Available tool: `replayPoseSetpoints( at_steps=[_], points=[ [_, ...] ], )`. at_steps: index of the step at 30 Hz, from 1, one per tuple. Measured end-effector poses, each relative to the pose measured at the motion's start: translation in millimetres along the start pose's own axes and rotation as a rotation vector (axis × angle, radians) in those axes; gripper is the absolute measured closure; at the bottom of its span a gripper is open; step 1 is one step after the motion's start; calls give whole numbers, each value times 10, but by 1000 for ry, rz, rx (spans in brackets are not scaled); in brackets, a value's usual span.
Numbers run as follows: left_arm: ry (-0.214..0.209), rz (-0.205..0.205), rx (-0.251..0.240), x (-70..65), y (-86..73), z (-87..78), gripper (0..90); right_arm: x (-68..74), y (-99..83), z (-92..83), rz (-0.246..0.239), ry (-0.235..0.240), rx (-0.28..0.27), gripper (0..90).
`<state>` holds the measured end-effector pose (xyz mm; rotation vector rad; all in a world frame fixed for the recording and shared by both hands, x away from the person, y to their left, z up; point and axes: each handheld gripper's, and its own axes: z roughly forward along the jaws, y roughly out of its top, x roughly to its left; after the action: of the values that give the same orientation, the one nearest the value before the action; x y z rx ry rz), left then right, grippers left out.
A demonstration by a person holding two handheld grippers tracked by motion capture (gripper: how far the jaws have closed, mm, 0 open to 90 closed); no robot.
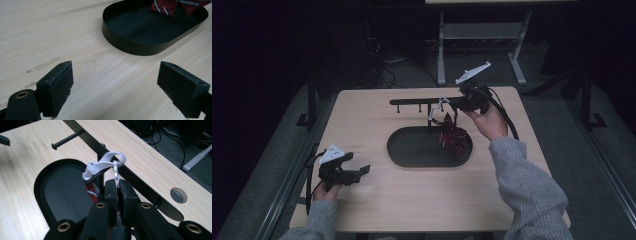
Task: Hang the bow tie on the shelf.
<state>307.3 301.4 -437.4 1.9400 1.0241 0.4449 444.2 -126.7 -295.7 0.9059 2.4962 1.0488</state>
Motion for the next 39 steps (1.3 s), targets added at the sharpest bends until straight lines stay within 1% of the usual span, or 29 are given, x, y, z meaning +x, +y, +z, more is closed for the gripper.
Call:
replayPoseSetpoints(
  at_steps=[2,8,19,23,29,35,36,39],
  points=[
    [-1,0,0,0,0,0,130,9,-7,6,-1,-3,4,832],
    [0,0,-1,-6,0,2,130,-1,-34,-3,5,8,5,829],
    [-1,-1,0,-4,1,2,130,-11,-53,-52,7,36,-11,797],
    [0,-1,5,-7,-1,4,130,-13,-58,-63,4,35,-9,791],
    [0,1,1,-9,2,-3,130,-12,-82,-85,16,40,-15,779],
    [0,0,0,-6,1,-4,130,-17,-113,-96,14,44,-18,771],
    [0,0,1,-6,1,-4,130,-26,-119,-99,9,46,-11,766],
    [1,2,0,-6,0,-6,130,-26,-122,-120,18,43,-15,762]
  ],
)
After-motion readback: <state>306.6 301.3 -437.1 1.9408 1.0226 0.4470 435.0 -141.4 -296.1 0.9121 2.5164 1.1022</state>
